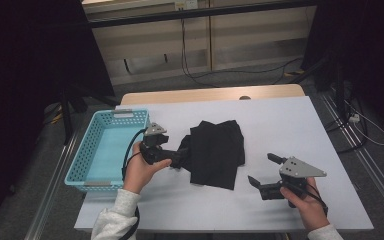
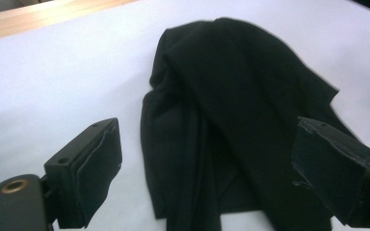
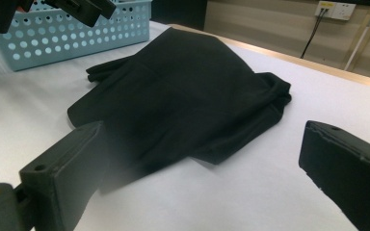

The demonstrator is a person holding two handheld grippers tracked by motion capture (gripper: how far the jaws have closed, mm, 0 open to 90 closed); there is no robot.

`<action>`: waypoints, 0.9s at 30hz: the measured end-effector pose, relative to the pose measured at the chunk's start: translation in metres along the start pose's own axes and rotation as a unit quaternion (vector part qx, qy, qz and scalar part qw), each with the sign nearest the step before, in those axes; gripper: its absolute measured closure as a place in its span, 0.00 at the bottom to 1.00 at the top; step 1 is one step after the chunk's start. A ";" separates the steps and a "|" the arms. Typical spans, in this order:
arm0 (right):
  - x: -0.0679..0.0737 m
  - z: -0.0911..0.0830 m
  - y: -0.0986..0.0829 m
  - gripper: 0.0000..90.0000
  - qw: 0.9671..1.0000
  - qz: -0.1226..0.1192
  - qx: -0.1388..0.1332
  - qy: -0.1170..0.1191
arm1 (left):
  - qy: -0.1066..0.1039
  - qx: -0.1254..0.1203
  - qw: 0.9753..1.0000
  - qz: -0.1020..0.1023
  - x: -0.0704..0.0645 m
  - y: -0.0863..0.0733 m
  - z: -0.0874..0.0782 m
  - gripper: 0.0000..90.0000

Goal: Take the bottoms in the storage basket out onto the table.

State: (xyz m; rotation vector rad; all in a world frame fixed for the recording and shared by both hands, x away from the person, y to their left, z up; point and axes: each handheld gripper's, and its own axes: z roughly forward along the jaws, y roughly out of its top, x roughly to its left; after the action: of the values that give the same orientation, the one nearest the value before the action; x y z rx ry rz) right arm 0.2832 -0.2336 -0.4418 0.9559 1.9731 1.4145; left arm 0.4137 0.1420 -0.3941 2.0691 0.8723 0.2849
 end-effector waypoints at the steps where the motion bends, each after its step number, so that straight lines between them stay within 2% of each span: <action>1: 0.000 0.001 0.000 0.03 1.000 -0.002 0.000 0.002 | 0.004 0.002 1.000 -0.001 0.000 -0.003 0.001 0.12; 3: -0.001 0.003 0.000 0.03 1.000 -0.005 0.003 0.001 | 0.000 0.008 1.000 -0.004 0.000 -0.006 0.003 0.12; 6: -0.002 0.006 0.002 0.02 1.000 -0.006 0.002 -0.004 | 0.006 0.013 1.000 0.009 -0.002 -0.010 0.003 0.12; 8: -0.004 0.010 0.005 0.02 1.000 -0.005 0.002 -0.007 | 0.004 0.011 1.000 0.001 -0.003 -0.012 0.002 0.12; 10: -0.005 0.016 0.008 0.02 1.000 -0.001 0.006 -0.015 | 0.007 0.010 1.000 0.006 -0.002 -0.013 0.001 0.12; 13: -0.008 0.027 0.012 0.06 0.999 0.006 0.017 -0.032 | 0.003 0.012 1.000 -0.001 -0.003 -0.016 0.004 0.12; 16: -0.010 0.038 0.013 0.05 0.999 0.007 0.030 -0.033 | 0.000 0.013 1.000 0.002 -0.004 -0.017 0.005 0.12; 20: -0.011 0.047 0.016 0.05 0.999 0.007 0.039 -0.029 | 0.002 0.014 1.000 -0.009 -0.003 -0.023 0.006 0.12; 22: -0.010 0.051 0.017 0.05 0.999 0.005 0.042 -0.026 | 0.007 0.021 1.000 0.004 -0.001 -0.026 0.006 0.12; 24: -0.009 0.055 0.019 0.05 0.999 0.001 0.046 -0.020 | 0.004 0.015 1.000 -0.012 -0.001 -0.027 0.006 0.12; 27: -0.008 0.061 0.019 0.05 0.999 0.001 0.051 -0.019 | 0.003 0.014 1.000 -0.015 0.000 -0.027 0.006 0.12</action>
State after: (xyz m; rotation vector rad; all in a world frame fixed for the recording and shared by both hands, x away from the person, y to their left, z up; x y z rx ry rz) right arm 0.3384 -0.2012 -0.4427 1.0220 2.0335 1.2986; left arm 0.4037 0.1488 -0.4192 2.0801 0.9144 0.2649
